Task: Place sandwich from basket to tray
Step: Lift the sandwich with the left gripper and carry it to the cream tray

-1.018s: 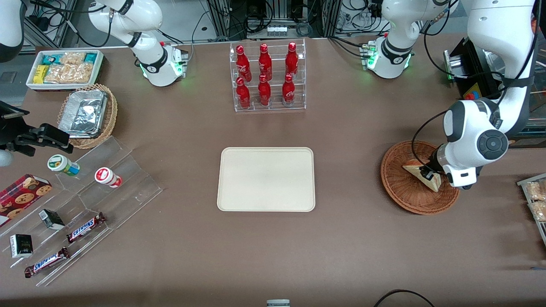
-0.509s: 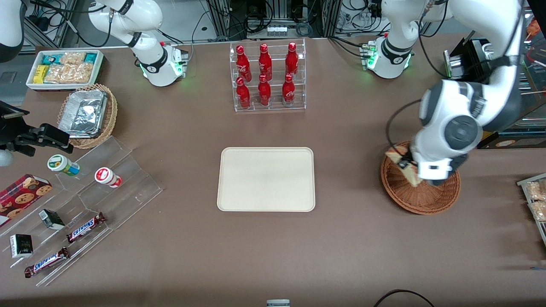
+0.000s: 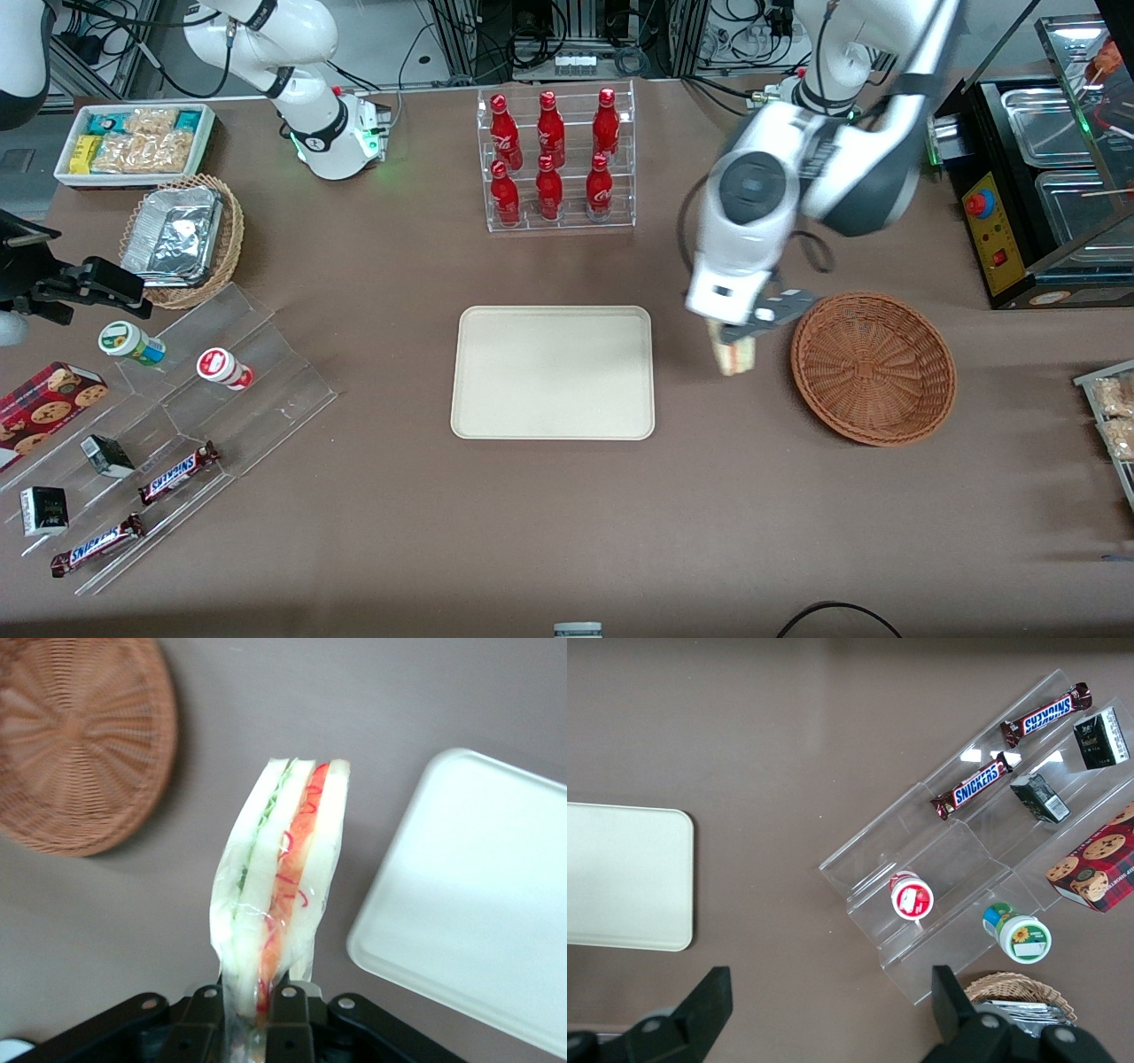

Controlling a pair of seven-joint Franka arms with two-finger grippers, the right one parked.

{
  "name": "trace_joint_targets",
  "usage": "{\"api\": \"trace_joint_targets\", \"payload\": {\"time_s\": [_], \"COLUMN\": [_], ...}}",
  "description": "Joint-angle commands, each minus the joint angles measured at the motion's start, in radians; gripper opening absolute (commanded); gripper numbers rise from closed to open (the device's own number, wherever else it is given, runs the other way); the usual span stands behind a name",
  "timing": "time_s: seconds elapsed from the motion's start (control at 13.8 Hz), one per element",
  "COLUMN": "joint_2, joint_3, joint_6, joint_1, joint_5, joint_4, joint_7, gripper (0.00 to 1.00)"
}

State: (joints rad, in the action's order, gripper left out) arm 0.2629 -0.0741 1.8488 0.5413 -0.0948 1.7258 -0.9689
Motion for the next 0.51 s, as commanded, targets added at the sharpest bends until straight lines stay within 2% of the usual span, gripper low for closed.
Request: {"api": "trace_joint_targets", "payload": {"time_s": [0.0, 0.29, 0.44], "joint_2": [0.113, 0.237, 0.339], "joint_3": [0.017, 0.017, 0.017], "joint_6": [0.081, 0.216, 0.218], "joint_1": [0.103, 0.172, 0.183], "joint_5": [-0.011, -0.013, -0.019], "joint_4": [-0.075, -0.103, -0.194], "joint_7": [-0.005, -0.016, -0.042], "gripper": [0.09, 0.08, 0.08]}}
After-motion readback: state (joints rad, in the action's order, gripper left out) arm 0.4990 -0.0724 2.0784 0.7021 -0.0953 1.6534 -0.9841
